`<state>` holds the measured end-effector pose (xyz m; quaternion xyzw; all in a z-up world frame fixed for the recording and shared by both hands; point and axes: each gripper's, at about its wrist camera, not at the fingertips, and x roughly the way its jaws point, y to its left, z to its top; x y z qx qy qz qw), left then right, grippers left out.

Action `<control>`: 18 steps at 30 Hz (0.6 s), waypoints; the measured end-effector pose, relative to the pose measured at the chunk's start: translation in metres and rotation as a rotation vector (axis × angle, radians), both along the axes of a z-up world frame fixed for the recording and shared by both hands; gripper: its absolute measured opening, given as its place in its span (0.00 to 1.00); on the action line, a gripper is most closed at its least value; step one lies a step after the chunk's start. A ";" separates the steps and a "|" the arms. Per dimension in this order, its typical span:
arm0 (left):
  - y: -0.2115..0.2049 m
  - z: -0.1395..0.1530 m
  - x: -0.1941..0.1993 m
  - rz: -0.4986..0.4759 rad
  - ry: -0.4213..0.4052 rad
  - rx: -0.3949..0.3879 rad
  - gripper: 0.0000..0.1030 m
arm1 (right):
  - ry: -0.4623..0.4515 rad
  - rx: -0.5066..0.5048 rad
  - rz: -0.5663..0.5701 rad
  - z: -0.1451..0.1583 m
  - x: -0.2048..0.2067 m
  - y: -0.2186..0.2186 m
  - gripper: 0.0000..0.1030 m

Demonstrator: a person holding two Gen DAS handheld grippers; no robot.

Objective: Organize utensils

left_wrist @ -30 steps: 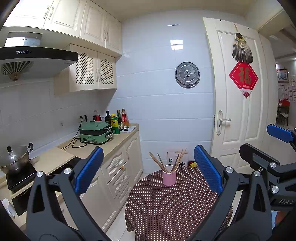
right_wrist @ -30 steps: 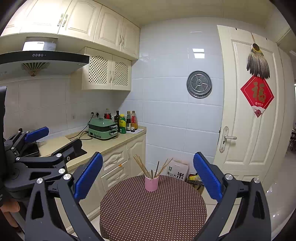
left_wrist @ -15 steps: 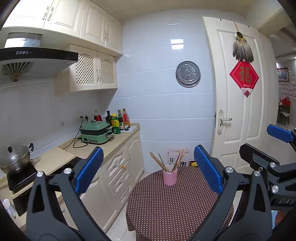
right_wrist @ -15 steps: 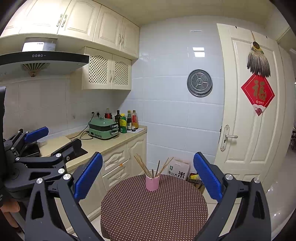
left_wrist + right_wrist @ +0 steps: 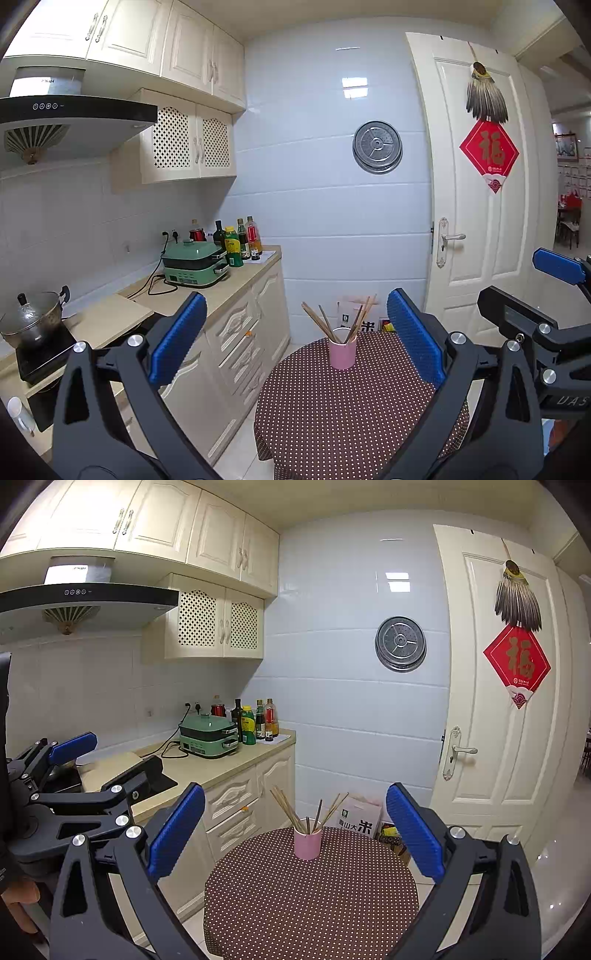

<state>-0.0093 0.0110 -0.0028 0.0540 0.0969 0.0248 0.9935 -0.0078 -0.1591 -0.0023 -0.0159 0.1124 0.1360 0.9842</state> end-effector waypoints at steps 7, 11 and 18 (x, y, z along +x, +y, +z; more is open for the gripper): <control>0.001 0.000 0.000 0.003 0.003 0.002 0.93 | 0.003 0.002 0.002 -0.001 0.001 0.001 0.92; 0.003 0.000 0.001 0.004 0.003 0.004 0.93 | 0.005 0.006 0.003 -0.001 0.002 0.001 0.92; 0.004 0.000 0.002 0.006 0.004 0.008 0.93 | 0.008 0.007 0.006 -0.001 0.003 0.001 0.92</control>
